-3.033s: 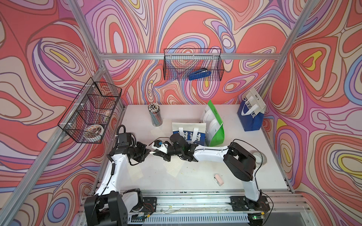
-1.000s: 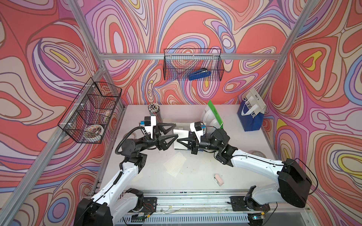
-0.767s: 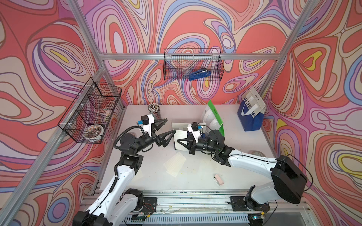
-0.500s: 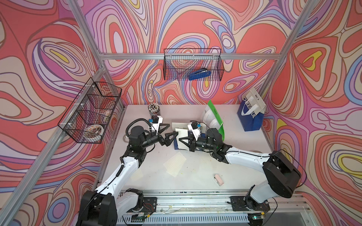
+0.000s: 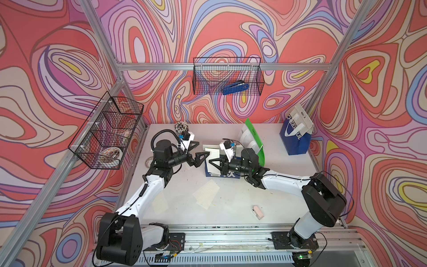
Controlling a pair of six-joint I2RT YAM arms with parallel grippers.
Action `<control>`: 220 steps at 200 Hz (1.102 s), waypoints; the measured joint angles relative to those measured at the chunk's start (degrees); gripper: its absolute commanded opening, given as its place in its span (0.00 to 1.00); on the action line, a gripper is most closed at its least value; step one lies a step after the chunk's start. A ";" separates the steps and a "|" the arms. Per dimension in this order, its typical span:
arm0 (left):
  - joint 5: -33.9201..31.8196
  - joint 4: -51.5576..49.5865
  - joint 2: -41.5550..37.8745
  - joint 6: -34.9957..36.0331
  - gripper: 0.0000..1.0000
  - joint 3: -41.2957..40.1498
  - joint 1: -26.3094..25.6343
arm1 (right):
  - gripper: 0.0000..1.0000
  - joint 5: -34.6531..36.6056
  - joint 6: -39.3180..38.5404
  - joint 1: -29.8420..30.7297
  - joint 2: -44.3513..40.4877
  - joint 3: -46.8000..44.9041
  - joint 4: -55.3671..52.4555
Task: Staple the receipts to the bags
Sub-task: Hold the receipt from the takeout bag.
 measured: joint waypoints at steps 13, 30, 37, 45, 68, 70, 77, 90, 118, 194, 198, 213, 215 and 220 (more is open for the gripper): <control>1.92 -0.42 1.81 2.14 0.83 2.08 0.22 | 0.00 -0.02 0.33 -0.15 0.26 0.00 0.28; 5.77 -1.14 5.44 4.57 0.65 5.62 0.20 | 0.00 -0.28 0.39 -0.59 0.26 -0.04 0.39; 7.13 -1.29 6.95 5.22 0.58 6.91 0.20 | 0.00 -0.46 0.33 -0.96 0.26 -0.11 0.39; 8.98 -1.60 8.83 6.08 0.55 8.22 0.20 | 0.00 -0.72 0.13 -1.55 0.15 -0.33 0.26; 12.96 -2.05 13.29 6.62 0.40 10.16 0.20 | 0.00 -1.33 -0.85 -3.26 -0.24 -0.52 -0.76; 13.27 -2.12 13.66 6.60 0.37 10.23 0.20 | 0.00 -1.40 -0.87 -3.41 -0.26 -0.52 -0.85; 14.05 -2.32 14.43 6.60 0.26 10.32 0.20 | 0.00 -1.51 -0.96 -3.76 -0.28 -0.55 -0.94; 15.28 -2.58 15.10 6.19 0.00 10.36 0.24 | 0.00 -1.70 -1.07 -4.28 -0.33 -0.63 -0.96; 17.55 0.63 15.06 1.90 0.00 9.84 0.24 | 0.00 -2.58 -1.46 -5.29 -0.70 -1.40 -1.03; 16.33 7.13 7.30 -2.95 0.29 -0.94 -3.19 | 0.00 -13.94 -10.14 -9.51 -2.19 -1.90 -5.07; 16.11 7.04 7.23 -2.75 0.32 -0.94 -3.37 | 0.00 -14.60 -10.56 -9.57 -2.19 -1.88 -5.35; 15.67 7.39 7.15 -3.21 0.45 -1.07 -3.87 | 0.00 -16.90 -11.91 -9.79 -2.12 -1.75 -6.45; 15.63 7.50 7.13 -3.43 0.48 -1.16 -3.87 | 0.00 -17.07 -12.07 -9.81 -2.12 -1.70 -6.56; 15.43 7.91 7.04 -3.61 0.52 -1.38 -3.89 | 0.00 -17.92 -12.55 -9.88 -2.08 -1.42 -7.26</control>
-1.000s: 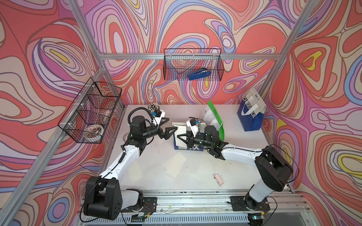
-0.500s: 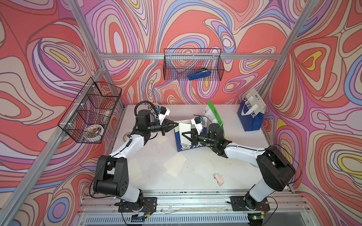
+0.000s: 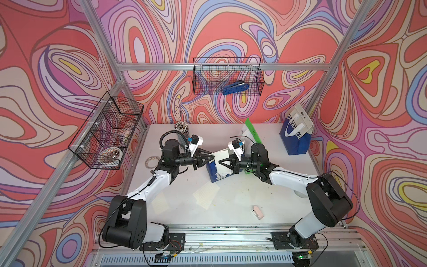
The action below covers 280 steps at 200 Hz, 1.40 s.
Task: Staple the receipts to the bags
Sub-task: Hold the receipt from the takeout bag.
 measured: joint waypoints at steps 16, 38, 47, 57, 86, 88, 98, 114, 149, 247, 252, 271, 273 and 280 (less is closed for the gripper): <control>-0.50 1.57 -0.87 -0.92 0.59 -1.44 0.00 | 0.00 -1.84 -1.86 -0.35 0.11 1.14 -2.47; -1.03 2.64 -2.21 -1.20 0.64 -2.43 0.00 | 0.00 -3.41 -4.68 -0.79 0.15 3.98 -6.80; -1.18 3.10 -2.45 -1.29 0.66 -2.43 0.00 | 0.00 -3.96 -5.40 -0.85 0.22 5.03 -7.74; -1.38 3.61 -2.56 -1.40 0.67 -2.43 0.00 | 0.00 -4.50 -5.66 -0.85 0.33 5.95 -8.33; -2.58 4.26 -2.56 -1.99 0.74 -2.43 0.00 | 0.00 -5.60 -4.37 -0.85 0.98 6.73 -8.41; -2.73 4.31 -2.56 -2.03 0.74 -2.40 0.00 | 0.00 -5.64 -4.13 -0.85 1.05 6.73 -8.41; -3.21 4.72 -2.56 -2.25 0.75 -2.40 0.00 | 0.00 -5.88 -2.82 -0.85 1.42 6.73 -7.93; -3.82 5.35 -2.54 -2.51 0.74 -2.43 0.00 | 0.00 -6.14 -0.68 -0.85 2.10 6.73 -6.80; -4.46 7.52 -1.07 -3.74 0.68 -2.43 0.00 | 0.00 -6.27 2.38 -0.83 3.69 6.71 -4.76; -4.66 10.56 2.89 -5.92 0.28 -1.70 0.00 | 0.00 -5.97 1.36 -0.50 5.14 10.51 -8.83; -4.66 11.04 3.06 -6.25 0.28 -1.70 0.00 | 0.00 -5.95 1.09 -0.48 5.16 10.80 -9.16; -4.63 12.92 3.41 -7.50 0.30 -1.70 0.00 | 0.00 -5.79 0.48 -0.28 5.29 11.72 -10.14; -4.66 13.07 3.41 -7.61 0.30 -1.70 0.00 | 0.00 -5.77 0.46 -0.28 5.33 11.78 -10.21; -4.66 13.64 3.41 -8.07 0.31 -1.70 0.00 | 0.00 -5.75 0.31 -0.24 5.49 11.89 -10.25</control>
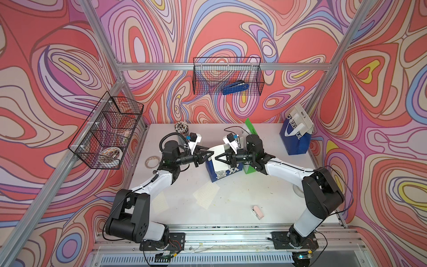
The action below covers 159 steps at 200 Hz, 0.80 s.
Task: Staple the receipts to the bags
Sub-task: Hold the receipt from the takeout bag.
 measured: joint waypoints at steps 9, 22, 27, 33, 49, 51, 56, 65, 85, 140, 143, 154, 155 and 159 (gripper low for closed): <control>0.00 0.66 0.00 -0.44 0.32 0.00 0.00 | 0.00 0.02 -0.13 0.07 0.22 0.07 -0.13; 0.00 1.22 0.00 -0.81 0.33 0.00 0.00 | 0.00 0.15 -0.24 0.22 0.63 0.09 -0.22; -0.02 1.36 0.00 -0.90 0.33 0.00 0.00 | 0.00 0.20 -0.26 0.26 0.76 0.09 -0.28; -0.02 1.44 0.00 -0.98 0.33 0.00 0.00 | 0.00 0.26 -0.26 0.33 0.92 0.09 -0.42; -0.09 1.79 0.00 -1.25 0.32 0.00 0.00 | 0.00 0.42 -0.26 0.39 1.18 0.07 -0.66; -0.11 1.79 0.00 -1.29 0.32 0.00 0.00 | 0.00 0.42 -0.24 0.42 1.22 0.09 -0.66; -0.11 1.84 0.00 -1.29 0.31 0.00 0.00 | 0.00 0.42 -0.22 0.44 1.27 0.09 -0.66; -0.17 1.90 0.02 -1.29 0.28 0.00 0.00 | 0.00 0.46 -0.17 0.48 1.27 0.07 -0.66; -0.15 2.16 0.24 -1.29 0.16 0.00 0.00 | 0.00 0.68 0.04 0.59 1.27 0.07 -0.59; -0.17 2.27 0.52 -1.27 0.17 0.00 0.00 | 0.00 1.49 1.18 0.70 1.27 -0.09 0.13; -0.17 2.29 0.52 -1.22 0.20 0.00 0.00 | 0.00 1.51 1.33 0.70 1.27 -0.13 0.31; -0.17 2.40 0.52 -1.29 0.23 0.00 0.00 | 0.00 1.79 1.99 0.70 1.27 -0.42 1.16; -0.17 2.40 0.52 -1.31 0.23 0.00 0.00 | 0.00 1.79 2.01 0.70 1.27 -0.44 1.22; -0.15 2.45 0.52 -1.31 0.24 0.00 0.00 | 0.00 1.88 2.29 0.70 1.27 -0.52 1.55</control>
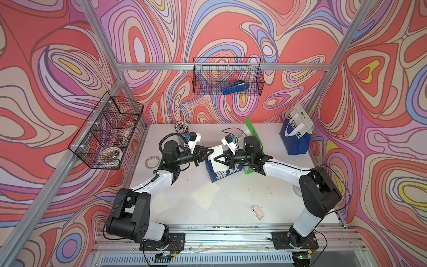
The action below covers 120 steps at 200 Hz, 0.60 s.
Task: Staple the receipts to the bags
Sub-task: Hold the receipt from the takeout bag.
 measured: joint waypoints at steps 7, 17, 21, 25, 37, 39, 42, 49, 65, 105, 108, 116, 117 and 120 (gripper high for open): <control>0.00 0.04 0.00 0.00 0.25 0.00 0.00 | 0.00 0.04 0.37 0.00 0.00 -0.13 0.44; -0.02 0.13 0.00 0.00 0.25 0.00 0.00 | 0.00 0.20 1.09 0.00 0.00 -0.35 1.29; 0.00 0.17 0.00 0.00 0.26 0.00 0.00 | 0.00 0.24 1.31 0.00 0.00 -0.46 1.66; 0.00 0.20 0.00 0.00 0.26 0.00 0.00 | 0.00 0.28 1.68 0.00 0.00 -0.61 2.12; 0.00 0.31 0.00 0.00 0.26 0.00 0.00 | 0.00 0.61 2.58 0.00 0.00 -1.16 3.48; 0.00 0.33 0.00 -0.02 0.26 0.00 0.00 | 0.00 0.63 2.75 0.00 0.00 -1.25 3.63; 0.00 0.37 0.00 -0.02 0.26 0.00 0.00 | 0.00 0.76 3.02 0.00 0.00 -1.40 3.93; 0.00 0.50 0.00 -0.07 0.26 0.00 0.00 | 0.00 0.90 3.45 0.00 0.02 -1.62 4.48; 0.00 0.90 0.00 -0.35 0.27 0.00 0.00 | 0.00 1.03 4.70 0.00 0.26 -1.88 6.10; -0.02 1.57 0.00 -0.66 0.27 0.00 0.00 | 0.00 1.09 6.78 0.00 0.63 -2.27 8.79; -0.02 1.60 0.00 -0.70 0.27 0.00 0.00 | 0.00 1.11 6.91 0.00 0.63 -2.34 8.92; 0.00 1.68 0.02 -0.81 0.25 0.00 0.00 | 0.00 1.09 7.21 0.00 0.63 -2.49 9.31; 0.00 1.70 0.02 -0.81 0.25 0.00 0.00 | 0.00 1.09 7.21 0.00 0.63 -2.51 9.33; 0.00 1.75 0.02 -0.83 0.24 0.00 0.00 | 0.00 1.09 7.26 0.00 0.63 -2.56 9.53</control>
